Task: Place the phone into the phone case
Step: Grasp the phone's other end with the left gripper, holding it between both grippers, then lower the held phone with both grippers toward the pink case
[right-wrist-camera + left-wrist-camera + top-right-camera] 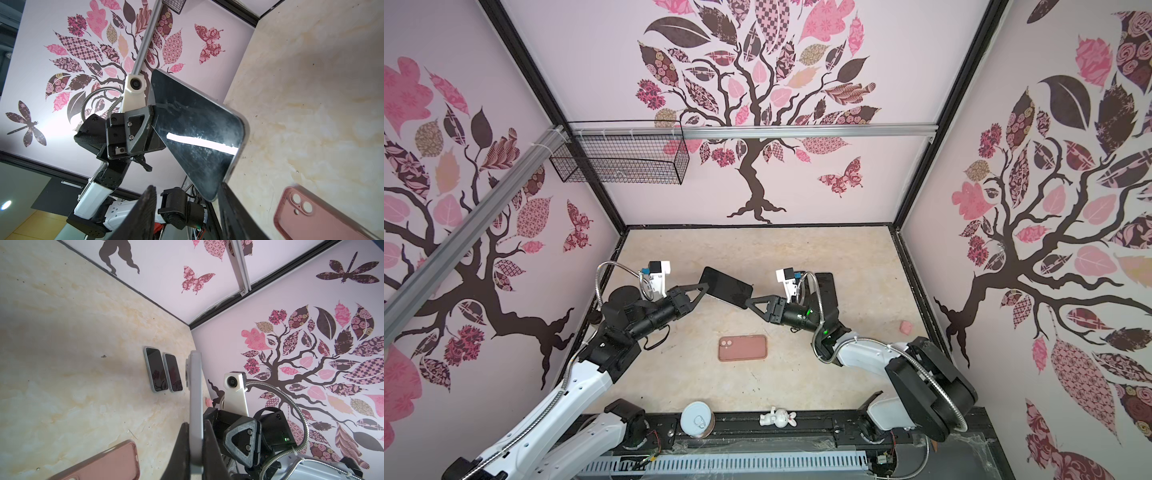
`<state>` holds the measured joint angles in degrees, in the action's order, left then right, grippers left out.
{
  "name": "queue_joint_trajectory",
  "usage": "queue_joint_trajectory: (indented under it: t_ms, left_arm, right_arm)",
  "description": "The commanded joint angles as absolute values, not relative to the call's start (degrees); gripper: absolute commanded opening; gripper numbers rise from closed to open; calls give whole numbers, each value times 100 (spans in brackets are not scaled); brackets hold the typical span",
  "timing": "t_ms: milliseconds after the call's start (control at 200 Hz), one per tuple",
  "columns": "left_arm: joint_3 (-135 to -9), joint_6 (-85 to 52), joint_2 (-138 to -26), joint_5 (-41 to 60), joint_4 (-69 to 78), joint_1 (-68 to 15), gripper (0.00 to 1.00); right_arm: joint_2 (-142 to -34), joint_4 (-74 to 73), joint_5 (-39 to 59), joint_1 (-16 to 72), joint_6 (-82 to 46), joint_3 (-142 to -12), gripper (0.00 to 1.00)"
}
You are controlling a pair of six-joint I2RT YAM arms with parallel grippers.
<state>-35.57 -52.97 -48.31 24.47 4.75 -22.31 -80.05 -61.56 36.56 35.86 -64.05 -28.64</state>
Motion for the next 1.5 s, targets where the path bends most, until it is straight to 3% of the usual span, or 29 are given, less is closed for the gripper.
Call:
queue_joint_trajectory:
  t_ms: [0,420,765,1350,1410,1495]
  left_arm:
    - [-3428,-5494,-4668,2682,1260,-2268,0]
    - [-3274,-5678,-4666,2780,1557,-2268,0]
    - [-3105,-5839,-4668,2806,1983,-2268,0]
    - [-2753,-6181,-4612,2747,2385,-2267,0]
    - [-2735,-6173,-4606,2734,2318,-2268,10]
    - [-2662,-6179,-4604,2711,2254,-2259,15]
  right_arm:
    - [-8213,-6997,3849,3629,-6784,-2990,49]
    - [-8221,-7012,3866,3626,-6737,-3141,46]
    - [-8551,-8076,3959,3628,-7302,-3277,29]
    - [-8402,-8486,3649,3621,-7374,-3197,14]
    - [-8370,-8482,3609,3619,-7383,-3180,12]
    - [-8318,-8426,3554,3604,-7370,-3157,9]
